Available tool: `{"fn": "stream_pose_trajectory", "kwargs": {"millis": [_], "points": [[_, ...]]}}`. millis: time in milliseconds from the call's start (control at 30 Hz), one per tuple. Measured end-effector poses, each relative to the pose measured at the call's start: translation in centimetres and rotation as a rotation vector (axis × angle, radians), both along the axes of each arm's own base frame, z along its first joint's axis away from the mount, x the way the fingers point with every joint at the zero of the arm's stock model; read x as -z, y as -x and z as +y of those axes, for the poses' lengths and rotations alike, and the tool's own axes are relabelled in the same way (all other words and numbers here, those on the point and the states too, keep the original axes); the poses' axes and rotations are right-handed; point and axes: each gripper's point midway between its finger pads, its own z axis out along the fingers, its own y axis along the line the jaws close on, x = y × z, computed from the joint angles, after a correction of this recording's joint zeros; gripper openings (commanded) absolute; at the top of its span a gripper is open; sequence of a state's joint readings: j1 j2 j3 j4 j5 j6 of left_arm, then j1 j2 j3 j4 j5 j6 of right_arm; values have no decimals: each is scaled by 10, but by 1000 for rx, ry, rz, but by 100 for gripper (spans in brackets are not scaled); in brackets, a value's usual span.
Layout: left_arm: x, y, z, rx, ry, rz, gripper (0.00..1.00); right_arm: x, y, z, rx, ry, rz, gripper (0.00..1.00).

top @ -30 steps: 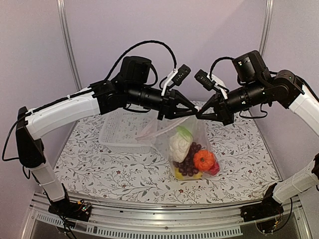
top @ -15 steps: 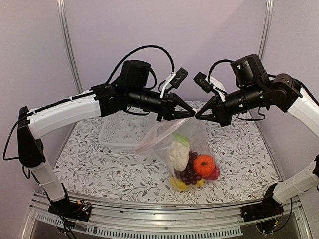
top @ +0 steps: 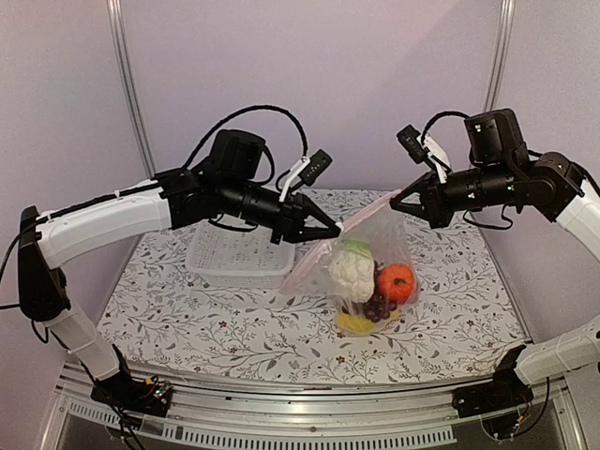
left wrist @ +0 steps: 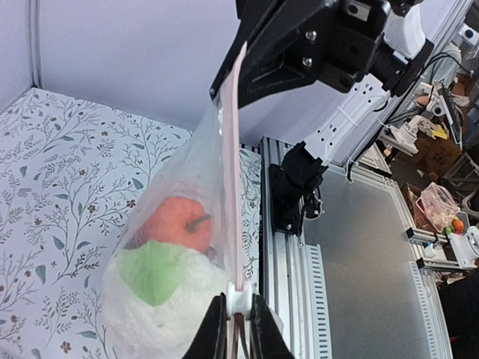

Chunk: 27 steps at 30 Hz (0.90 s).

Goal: Place the food in the zip-top bag and seal the zipper
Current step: Zip the zipper of the food storage bag.

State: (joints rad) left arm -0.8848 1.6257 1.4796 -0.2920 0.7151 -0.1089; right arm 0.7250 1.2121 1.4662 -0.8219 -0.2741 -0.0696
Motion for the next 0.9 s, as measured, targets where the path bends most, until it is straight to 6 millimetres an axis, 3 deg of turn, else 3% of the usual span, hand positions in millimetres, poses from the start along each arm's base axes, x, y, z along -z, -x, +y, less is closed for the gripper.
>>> {"fn": "stream_pose_trajectory", "kwargs": {"millis": [300, 567, 900], "points": [[23, 8, 28, -42, -79, -7, 4, 3, -28, -35, 152, -10, 1, 0], [44, 16, 46, -72, -140, -5, 3, 5, -33, -44, 191, -7, 2, 0], [54, 14, 57, -99, -171, -6, 1, 12, -36, -49, 222, 1, 16, 0]]}}
